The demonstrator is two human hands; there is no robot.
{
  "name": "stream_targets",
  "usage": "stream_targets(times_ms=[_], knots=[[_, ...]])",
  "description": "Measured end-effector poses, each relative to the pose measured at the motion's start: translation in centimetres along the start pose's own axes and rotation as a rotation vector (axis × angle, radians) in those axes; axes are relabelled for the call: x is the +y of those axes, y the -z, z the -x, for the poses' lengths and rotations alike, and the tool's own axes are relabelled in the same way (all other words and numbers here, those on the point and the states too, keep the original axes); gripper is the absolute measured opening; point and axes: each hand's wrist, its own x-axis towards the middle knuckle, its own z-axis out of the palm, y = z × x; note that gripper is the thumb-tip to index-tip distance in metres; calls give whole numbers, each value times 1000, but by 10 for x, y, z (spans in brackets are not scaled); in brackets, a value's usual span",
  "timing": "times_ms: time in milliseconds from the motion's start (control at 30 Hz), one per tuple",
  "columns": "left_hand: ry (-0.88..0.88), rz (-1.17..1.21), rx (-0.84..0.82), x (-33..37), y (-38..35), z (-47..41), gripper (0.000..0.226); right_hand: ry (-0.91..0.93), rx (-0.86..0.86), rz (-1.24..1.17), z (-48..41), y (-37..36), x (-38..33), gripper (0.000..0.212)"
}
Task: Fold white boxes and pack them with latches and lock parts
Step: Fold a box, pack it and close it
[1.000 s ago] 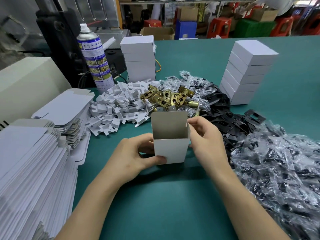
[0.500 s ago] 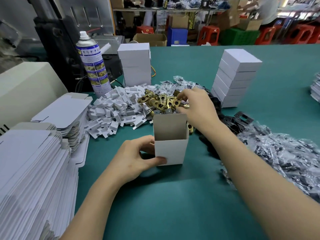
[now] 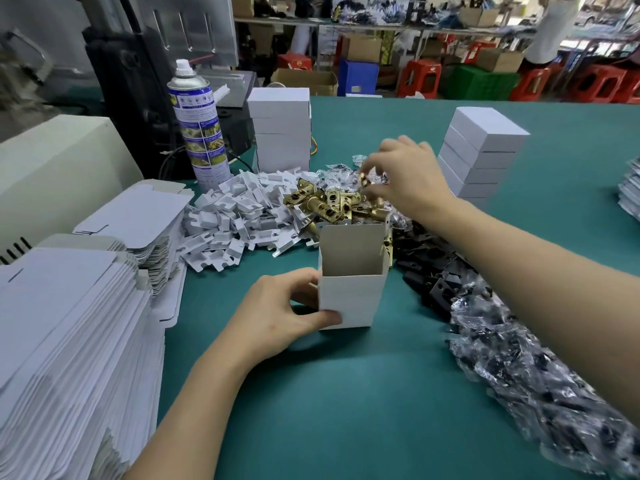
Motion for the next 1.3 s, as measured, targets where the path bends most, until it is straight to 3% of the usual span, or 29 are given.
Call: stream_targets(times_ms=[100,267,500,633,900,1033,1200,1300], knots=[[29,-24,31,1,-2,0,36,-172,220,-308,8,27,-3,35],[63,-56,147,3,-7,-2,40,-288,537,-651,42,89,-40,34],[59,-51,170,3,-11,-2,35,-542,286,-1042,103,69,-84,32],[51,-81,163,4,-10,-2,39,-570,302,-905,111,49,-84,32],[44,-164,144,9,-7,0,35,-253,94,-203,109,42,-90,41],[38,-146,127,8,-5,0,36,-269,100,-306,117,38,-90,35],[23,-141,89,6,-3,0,35,-383,308,-528,112,39,-59,19],[24,-120,79,5,-2,0,34,-467,153,-347,98,32,-22,26]])
